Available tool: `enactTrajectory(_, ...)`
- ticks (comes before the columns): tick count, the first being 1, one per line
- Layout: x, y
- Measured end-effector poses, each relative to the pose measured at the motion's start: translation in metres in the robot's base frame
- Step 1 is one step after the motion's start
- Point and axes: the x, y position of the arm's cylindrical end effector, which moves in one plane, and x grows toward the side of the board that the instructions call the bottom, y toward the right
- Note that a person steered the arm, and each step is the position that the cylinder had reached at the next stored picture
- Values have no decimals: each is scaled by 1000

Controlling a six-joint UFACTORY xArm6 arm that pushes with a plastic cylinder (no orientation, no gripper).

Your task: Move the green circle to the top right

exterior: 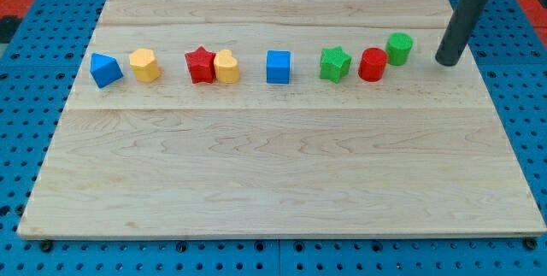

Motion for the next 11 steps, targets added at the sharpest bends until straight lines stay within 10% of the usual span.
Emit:
enactTrajectory(7, -9, -65)
enactTrajectory(9, -120, -85)
enactTrajectory(11, -120, -144)
